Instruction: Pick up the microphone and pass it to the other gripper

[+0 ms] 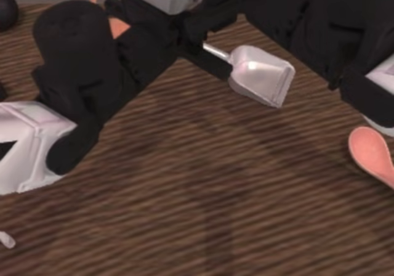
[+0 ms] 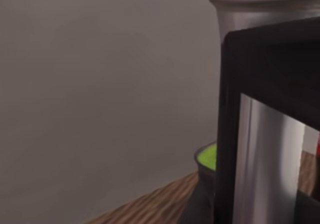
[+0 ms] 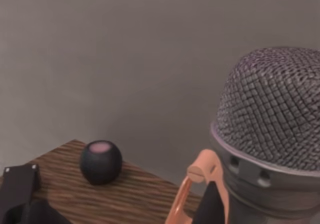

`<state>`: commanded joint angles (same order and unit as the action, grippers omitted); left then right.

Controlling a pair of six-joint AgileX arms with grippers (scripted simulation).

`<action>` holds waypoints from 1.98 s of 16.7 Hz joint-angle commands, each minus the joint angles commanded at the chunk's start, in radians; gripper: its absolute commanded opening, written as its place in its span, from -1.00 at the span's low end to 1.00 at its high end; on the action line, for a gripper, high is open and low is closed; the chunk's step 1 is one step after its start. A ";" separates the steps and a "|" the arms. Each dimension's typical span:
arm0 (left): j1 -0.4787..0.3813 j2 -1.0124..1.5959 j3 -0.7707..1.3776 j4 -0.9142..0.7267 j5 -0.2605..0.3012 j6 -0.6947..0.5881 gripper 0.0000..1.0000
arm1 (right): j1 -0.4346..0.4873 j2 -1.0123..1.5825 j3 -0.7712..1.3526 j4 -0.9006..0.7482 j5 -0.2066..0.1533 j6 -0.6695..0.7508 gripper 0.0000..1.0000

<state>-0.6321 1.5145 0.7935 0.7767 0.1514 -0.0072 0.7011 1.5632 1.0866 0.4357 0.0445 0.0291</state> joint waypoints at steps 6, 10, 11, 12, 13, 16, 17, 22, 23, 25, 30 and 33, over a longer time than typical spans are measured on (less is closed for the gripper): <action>0.000 0.000 0.000 0.000 0.000 0.000 -1.00 | 0.000 0.004 0.004 0.001 0.000 0.000 0.70; 0.000 0.000 0.000 0.000 0.000 0.000 -1.00 | 0.000 0.004 0.004 0.001 0.000 0.000 0.10; 0.000 0.000 0.000 0.000 0.000 0.000 -1.00 | 0.000 0.004 0.004 0.001 0.000 0.000 -0.06; 0.000 0.000 0.000 0.000 0.000 0.000 -1.00 | 0.000 0.004 0.004 0.001 0.000 0.000 -0.21; 0.000 0.000 0.000 0.000 0.000 0.000 -1.00 | 0.000 0.004 0.004 0.001 0.000 0.000 -0.36; 0.000 0.000 0.000 0.000 0.000 0.000 -1.00 | 0.000 0.004 0.004 0.001 0.000 0.000 -0.81; 0.000 0.000 0.000 0.000 0.000 0.000 -1.00 | 0.000 0.004 0.004 0.001 0.000 0.000 -0.96; 0.000 0.000 0.000 0.000 0.000 0.000 -1.00 | 0.000 0.004 0.004 0.001 0.000 0.000 -1.00; 0.000 0.000 0.000 0.000 0.000 0.000 -1.00 | 0.000 0.004 0.004 0.001 0.000 0.000 -1.00; 0.000 0.000 0.000 0.000 0.000 0.000 -1.00 | 0.000 0.004 0.004 0.001 0.000 0.000 -1.00; 0.000 0.000 0.000 0.000 0.000 0.000 -0.40 | 0.000 0.004 0.004 0.001 0.000 0.000 -1.00; 0.000 0.000 0.000 0.000 0.000 0.000 0.06 | 0.000 0.004 0.004 0.001 0.000 0.000 -1.00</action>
<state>-0.6321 1.5145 0.7935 0.7767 0.1514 -0.0072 0.7007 1.5676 1.0907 0.4368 0.0442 0.0291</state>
